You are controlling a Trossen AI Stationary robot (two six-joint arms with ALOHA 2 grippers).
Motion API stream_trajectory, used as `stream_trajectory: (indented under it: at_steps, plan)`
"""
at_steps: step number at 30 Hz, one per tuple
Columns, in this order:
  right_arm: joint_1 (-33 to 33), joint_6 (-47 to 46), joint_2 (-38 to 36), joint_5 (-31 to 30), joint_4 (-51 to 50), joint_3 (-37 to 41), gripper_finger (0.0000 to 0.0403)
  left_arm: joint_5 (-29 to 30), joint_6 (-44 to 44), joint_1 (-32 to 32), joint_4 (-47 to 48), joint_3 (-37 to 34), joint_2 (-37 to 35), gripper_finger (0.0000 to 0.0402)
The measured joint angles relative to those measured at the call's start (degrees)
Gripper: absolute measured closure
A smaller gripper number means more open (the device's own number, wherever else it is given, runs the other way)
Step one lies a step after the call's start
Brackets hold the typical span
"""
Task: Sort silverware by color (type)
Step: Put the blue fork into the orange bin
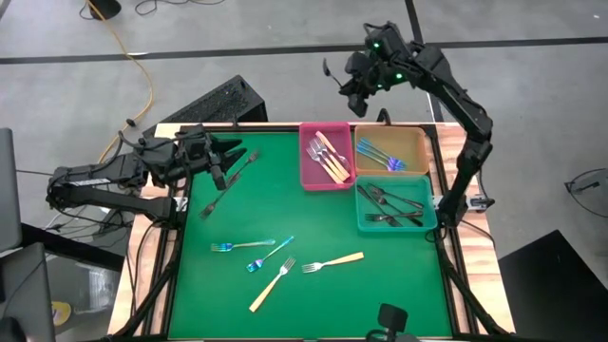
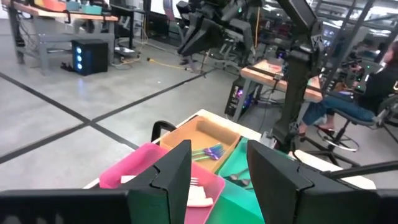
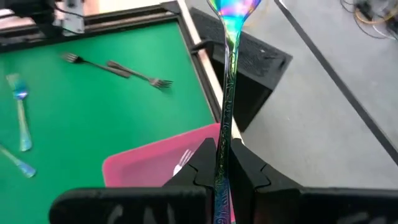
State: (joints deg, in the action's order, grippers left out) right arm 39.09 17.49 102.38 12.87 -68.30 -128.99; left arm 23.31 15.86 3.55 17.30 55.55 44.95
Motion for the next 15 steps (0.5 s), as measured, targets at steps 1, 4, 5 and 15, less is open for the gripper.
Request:
stream_trajectory:
  at_steps: [1,4,5,15]
  plan:
    - [0.33,0.43,-0.97,0.95,0.43,1.73,0.0362,0.04,0.00,0.00,0.13,0.00,0.00,0.0262]
    - [1.61,0.67,-5.49,1.50,4.78,10.90,0.0362,0.10,-0.01,0.00,0.11,0.00,0.00,0.0262]
    - [2.02,0.58,-7.34,1.68,7.29,14.82,0.0362,0.15,-0.04,0.00,0.08,0.00,0.00,0.0262]
    - [7.94,-2.86,-22.40,1.92,32.20,54.95,0.0362,1.40,-0.02,0.04,-0.09,0.00,0.00,0.0262]
